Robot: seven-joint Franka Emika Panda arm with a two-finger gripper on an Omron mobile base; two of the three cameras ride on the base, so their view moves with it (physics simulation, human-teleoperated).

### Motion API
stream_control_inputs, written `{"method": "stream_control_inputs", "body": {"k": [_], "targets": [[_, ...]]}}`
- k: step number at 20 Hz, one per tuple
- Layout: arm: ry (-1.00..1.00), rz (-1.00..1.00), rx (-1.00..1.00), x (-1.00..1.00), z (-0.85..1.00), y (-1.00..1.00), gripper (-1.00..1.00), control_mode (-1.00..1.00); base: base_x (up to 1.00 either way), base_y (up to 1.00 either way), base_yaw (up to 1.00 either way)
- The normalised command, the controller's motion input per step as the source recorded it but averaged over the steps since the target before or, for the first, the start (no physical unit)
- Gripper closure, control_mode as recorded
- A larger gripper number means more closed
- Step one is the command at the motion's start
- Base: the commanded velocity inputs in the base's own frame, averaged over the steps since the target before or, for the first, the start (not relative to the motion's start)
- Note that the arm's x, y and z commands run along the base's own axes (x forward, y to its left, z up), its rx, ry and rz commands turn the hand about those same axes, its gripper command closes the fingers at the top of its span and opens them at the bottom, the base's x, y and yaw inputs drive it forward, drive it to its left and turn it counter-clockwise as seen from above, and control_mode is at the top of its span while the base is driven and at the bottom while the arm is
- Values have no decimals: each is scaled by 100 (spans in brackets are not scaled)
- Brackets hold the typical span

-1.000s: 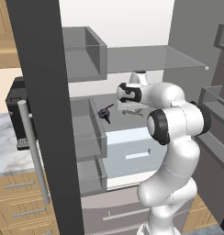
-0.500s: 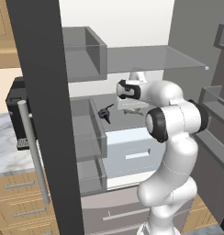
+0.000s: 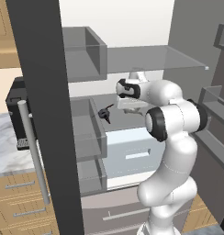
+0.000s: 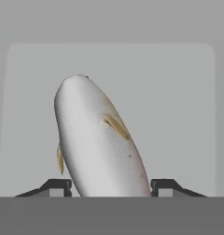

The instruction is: Gather the mushroom and bell pepper from the fridge and place them on a tray on the dining counter. Then gather the fishs from the fridge and place them on the other tray.

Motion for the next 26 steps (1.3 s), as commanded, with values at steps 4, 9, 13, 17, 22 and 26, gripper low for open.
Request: {"method": "stream_control_inputs", "body": {"k": [4,9,13,17,22,26], "targets": [[0,0,0,-3,-4,-1,100,-100,0,0,0],[-11,0,4,0,-24,-3,100,-100,0,0,0],[-18,0,6,0,-39,-1,100,-100,0,0,0],[-22,0,5,-19,-12,-7,100,-100,0,0,0],[-6,0,0,-84,9,-17,100,-100,0,0,0],[0,-2,0,-96,39,-9,100,-100,0,0,0]]}}
